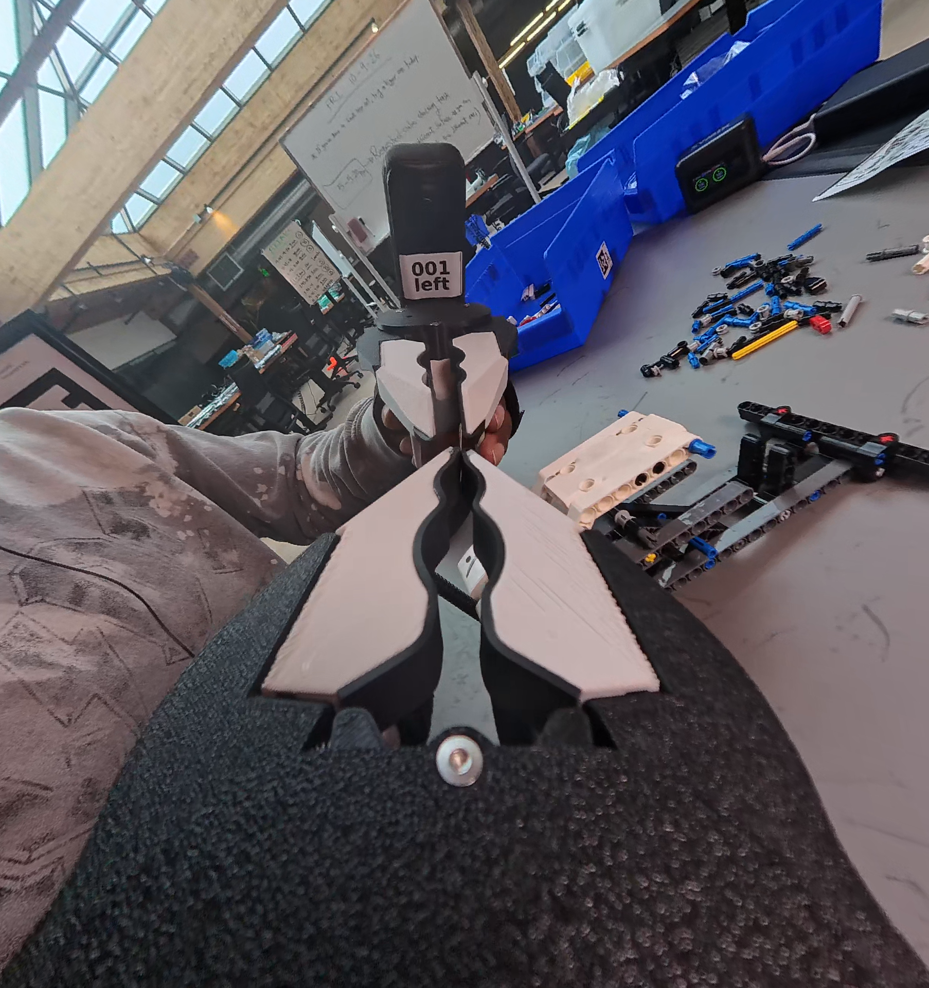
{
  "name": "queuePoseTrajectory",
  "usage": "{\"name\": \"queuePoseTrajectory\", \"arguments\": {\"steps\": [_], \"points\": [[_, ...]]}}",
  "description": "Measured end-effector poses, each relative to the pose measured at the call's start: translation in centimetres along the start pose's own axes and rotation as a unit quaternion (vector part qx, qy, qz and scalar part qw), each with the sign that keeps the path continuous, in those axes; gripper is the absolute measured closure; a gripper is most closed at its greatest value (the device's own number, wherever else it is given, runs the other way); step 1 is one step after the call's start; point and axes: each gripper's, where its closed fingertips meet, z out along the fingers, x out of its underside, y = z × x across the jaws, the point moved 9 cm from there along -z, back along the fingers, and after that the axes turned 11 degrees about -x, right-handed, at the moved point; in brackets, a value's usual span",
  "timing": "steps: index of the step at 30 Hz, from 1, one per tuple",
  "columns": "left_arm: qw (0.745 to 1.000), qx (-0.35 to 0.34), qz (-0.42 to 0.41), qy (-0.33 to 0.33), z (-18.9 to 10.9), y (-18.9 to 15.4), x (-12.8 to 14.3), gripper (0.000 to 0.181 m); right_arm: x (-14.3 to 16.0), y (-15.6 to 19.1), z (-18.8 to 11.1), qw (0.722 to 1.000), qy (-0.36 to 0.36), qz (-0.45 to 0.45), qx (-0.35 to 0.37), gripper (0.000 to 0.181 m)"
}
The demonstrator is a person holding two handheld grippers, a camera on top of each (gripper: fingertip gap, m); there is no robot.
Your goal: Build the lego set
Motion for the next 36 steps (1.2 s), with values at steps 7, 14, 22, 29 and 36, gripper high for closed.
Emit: {"name": "queuePoseTrajectory", "arguments": {"steps": [7,14,22,29,36], "points": [[1.000,0.008,0.001,-0.002,0.11,-0.26,0.08,0.181,-0.04,0.12,0.07,1.000,-0.005,-0.005,0.000,0.181],[1.000,0.011,-0.010,-0.003,0.07,-0.28,0.06,0.181,-0.01,0.23,0.11,1.000,-0.004,-0.010,0.001,0.181],[0.999,0.027,-0.025,0.001,0.07,-0.30,0.11,0.181,-0.02,0.55,0.11,1.000,0.007,-0.027,-0.001,0.181],[0.999,0.029,-0.021,0.004,0.09,-0.40,0.15,0.181,0.03,0.74,0.10,0.999,0.017,-0.036,-0.005,0.177],[0.999,0.036,-0.020,0.001,-0.06,-0.54,0.03,0.181,0.06,0.69,0.05,0.999,0.024,-0.047,0.001,0.153]]}}
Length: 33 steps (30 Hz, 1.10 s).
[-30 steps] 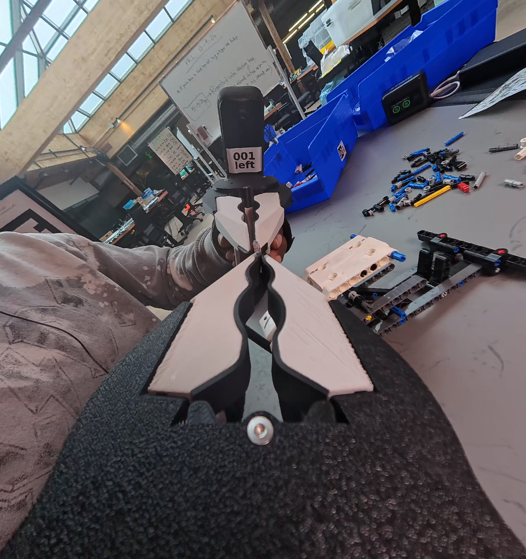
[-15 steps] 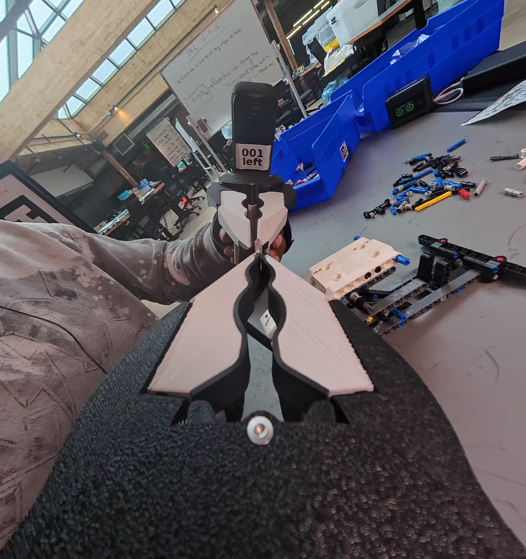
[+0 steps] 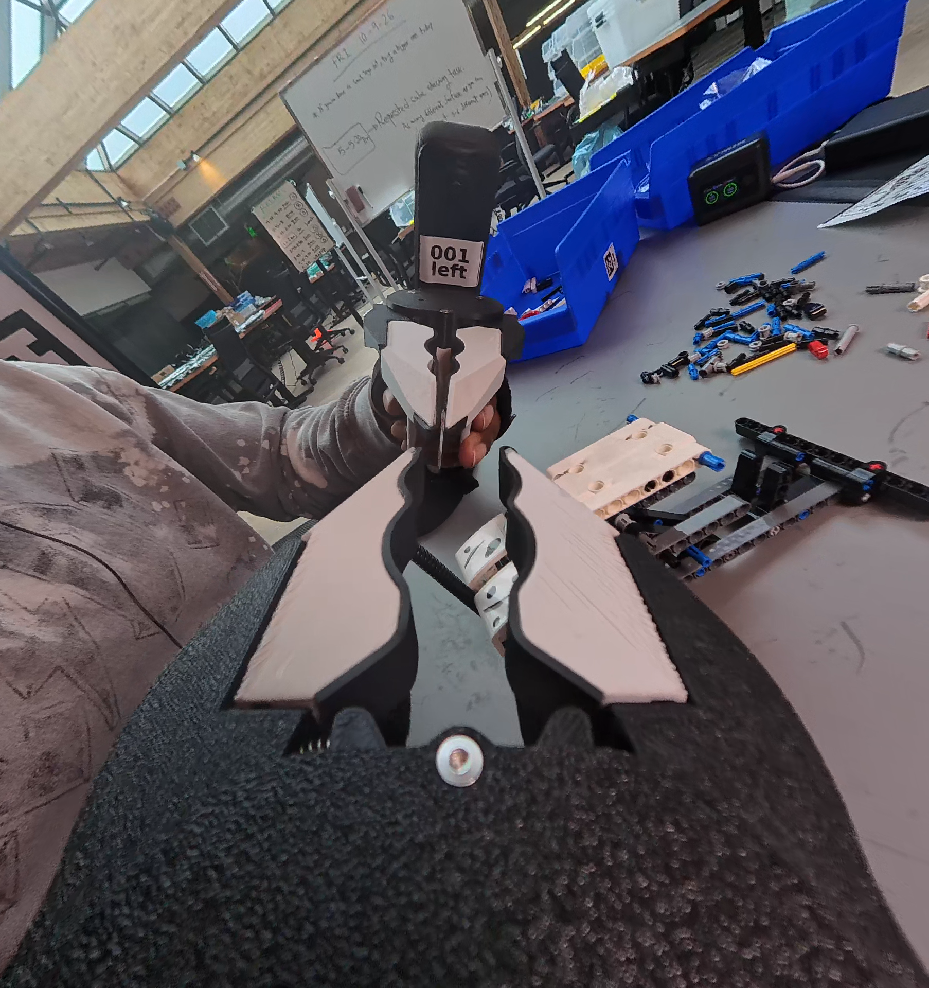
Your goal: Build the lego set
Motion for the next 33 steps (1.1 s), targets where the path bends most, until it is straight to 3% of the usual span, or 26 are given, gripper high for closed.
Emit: {"name": "queuePoseTrajectory", "arguments": {"steps": [8,23,29,33], "points": [[1.000,-0.003,-0.001,0.000,-0.08,0.13,-0.01,0.181,-0.13,0.21,-0.28,1.000,-0.004,-0.007,-0.009,0.175],[1.000,-0.009,-0.006,0.003,-0.03,0.41,0.06,0.181,-0.03,0.24,-0.28,1.000,0.000,-0.008,-0.007,0.181],[0.999,-0.034,0.009,-0.001,-0.35,0.45,-0.30,0.165,-0.34,0.31,-0.51,1.000,-0.007,0.006,-0.004,0.181],[0.999,-0.044,0.029,0.001,-0.45,0.24,-0.35,0.177,-0.42,0.26,-0.61,1.000,-0.004,0.003,0.007,0.181]]}}
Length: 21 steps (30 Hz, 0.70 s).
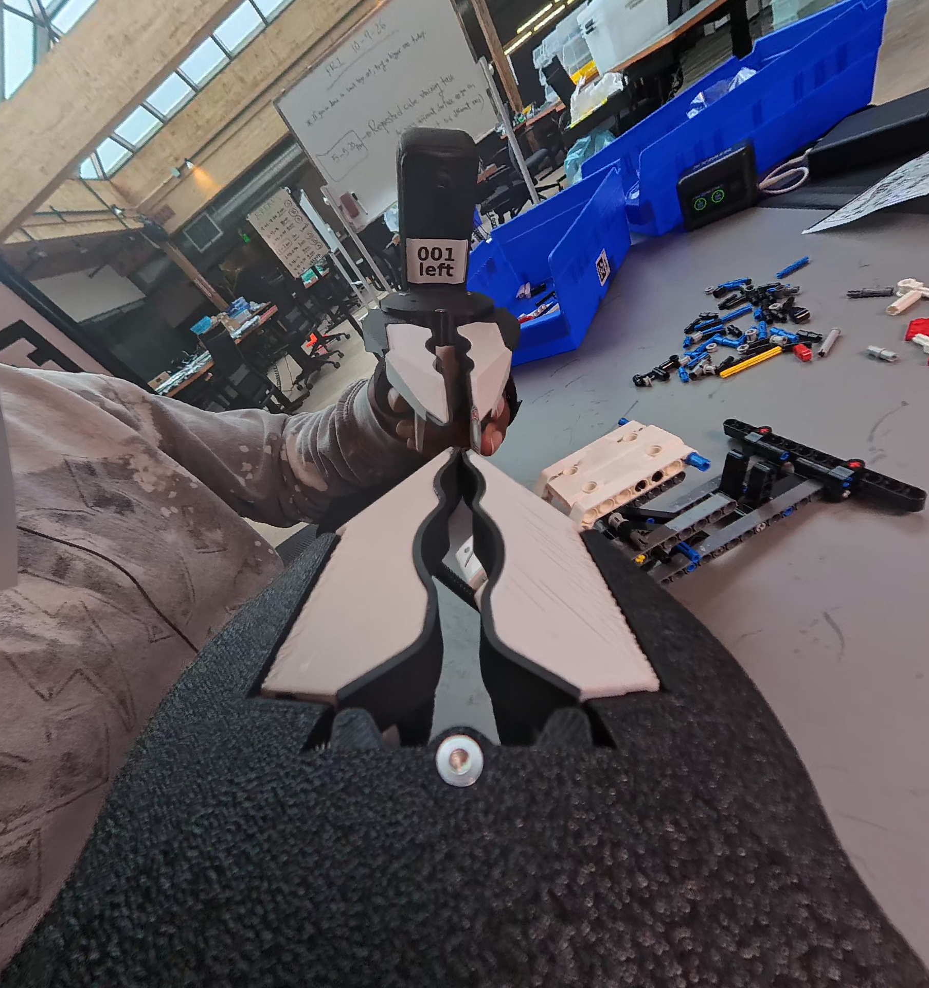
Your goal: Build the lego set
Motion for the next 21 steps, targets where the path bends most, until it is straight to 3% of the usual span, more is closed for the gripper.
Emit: {"name": "queuePoseTrajectory", "arguments": {"steps": [5,21], "points": [[1.000,0.000,-0.001,0.002,0.16,0.08,0.21,0.181,0.24,-0.23,0.18,0.999,0.018,-0.031,0.019,0.174],[0.999,0.022,-0.025,0.006,0.37,0.27,0.49,0.181,0.46,-0.26,0.49,0.999,0.015,-0.033,0.004,0.178]]}}
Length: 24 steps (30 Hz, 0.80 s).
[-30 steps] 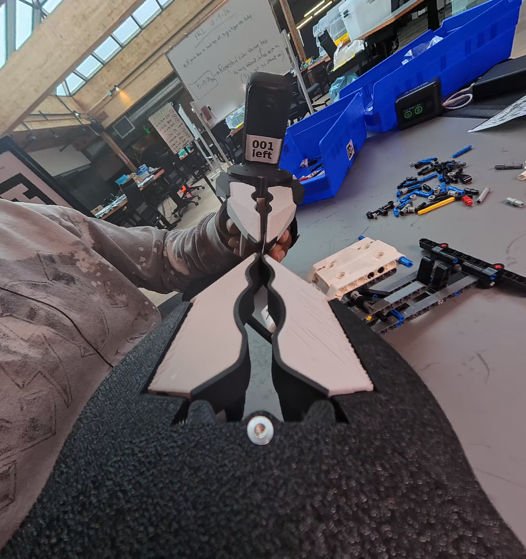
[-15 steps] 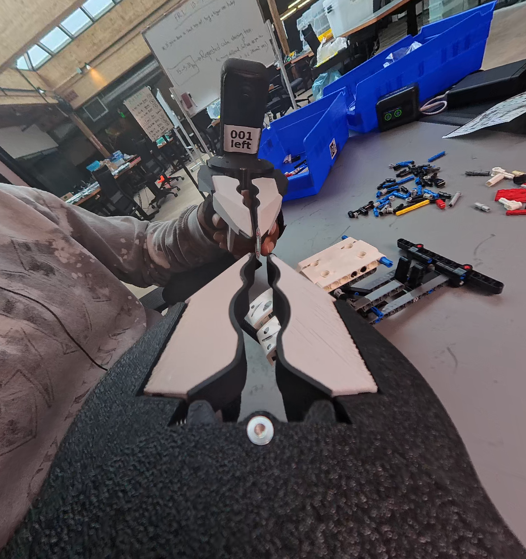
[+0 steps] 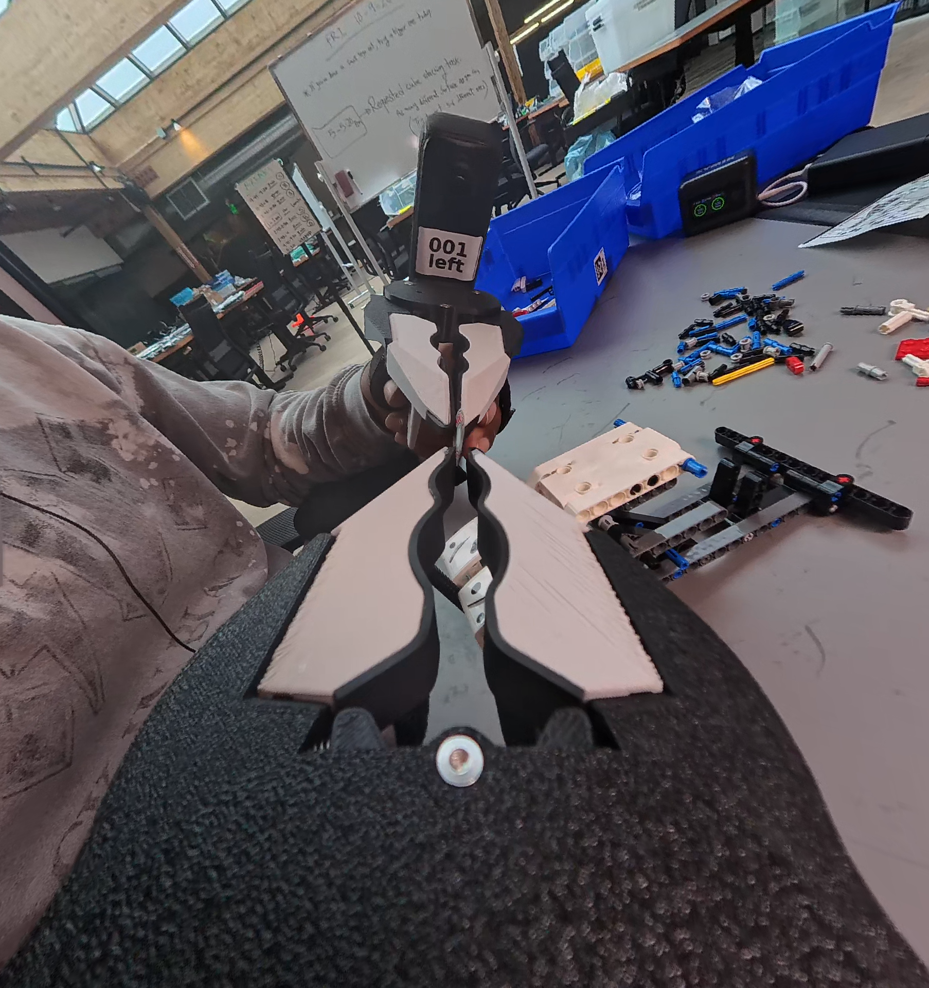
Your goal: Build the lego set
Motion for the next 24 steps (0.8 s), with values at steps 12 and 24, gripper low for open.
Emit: {"name": "queuePoseTrajectory", "arguments": {"steps": [12,24], "points": [[1.000,0.000,0.000,0.004,0.1,0.0,0.1,0.173,0.0,-0.2,0.0,1.000,-0.005,0.025,-0.007,0.181],[0.979,-0.116,0.166,0.037,-1.1,-1.0,-0.7,0.140,-0.7,0.3,-0.5,0.993,-0.001,0.110,-0.045,0.181]]}}
